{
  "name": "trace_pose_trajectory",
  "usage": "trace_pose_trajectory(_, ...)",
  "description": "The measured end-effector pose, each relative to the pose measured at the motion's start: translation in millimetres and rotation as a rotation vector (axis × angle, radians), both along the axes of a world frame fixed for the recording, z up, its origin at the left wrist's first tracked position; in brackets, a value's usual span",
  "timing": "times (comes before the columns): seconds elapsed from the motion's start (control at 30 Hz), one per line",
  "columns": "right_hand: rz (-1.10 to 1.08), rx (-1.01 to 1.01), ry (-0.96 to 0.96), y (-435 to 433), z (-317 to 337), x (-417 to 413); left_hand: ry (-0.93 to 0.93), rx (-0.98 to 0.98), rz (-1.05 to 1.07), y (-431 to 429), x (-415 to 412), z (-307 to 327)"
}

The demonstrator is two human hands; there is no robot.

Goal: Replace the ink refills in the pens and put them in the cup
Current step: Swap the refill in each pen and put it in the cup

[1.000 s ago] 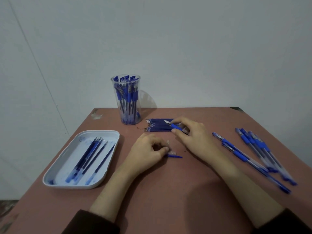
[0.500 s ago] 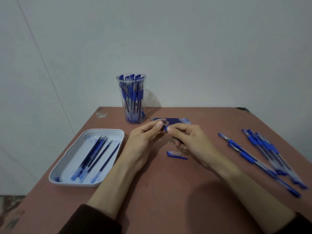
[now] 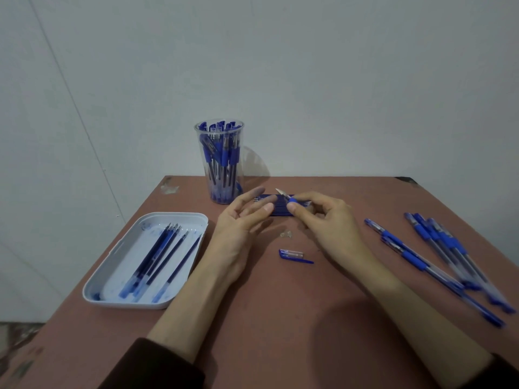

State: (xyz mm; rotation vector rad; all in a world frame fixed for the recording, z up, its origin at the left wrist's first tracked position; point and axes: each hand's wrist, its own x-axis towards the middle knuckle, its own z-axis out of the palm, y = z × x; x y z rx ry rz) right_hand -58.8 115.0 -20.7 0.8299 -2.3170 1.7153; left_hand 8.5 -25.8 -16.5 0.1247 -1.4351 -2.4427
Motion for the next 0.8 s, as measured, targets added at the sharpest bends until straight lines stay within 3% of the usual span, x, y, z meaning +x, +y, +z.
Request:
trace_pose_trajectory(0.5, -0.012, 0.313, 0.286, 8, 1, 2, -0.063, -0.228, 0.254, 4, -1, -9)
trace_pose_trajectory(0.8, -0.141, 0.506, 0.637, 13, 5, 0, -0.126, -0.281, 0.373, 1, -2, -9)
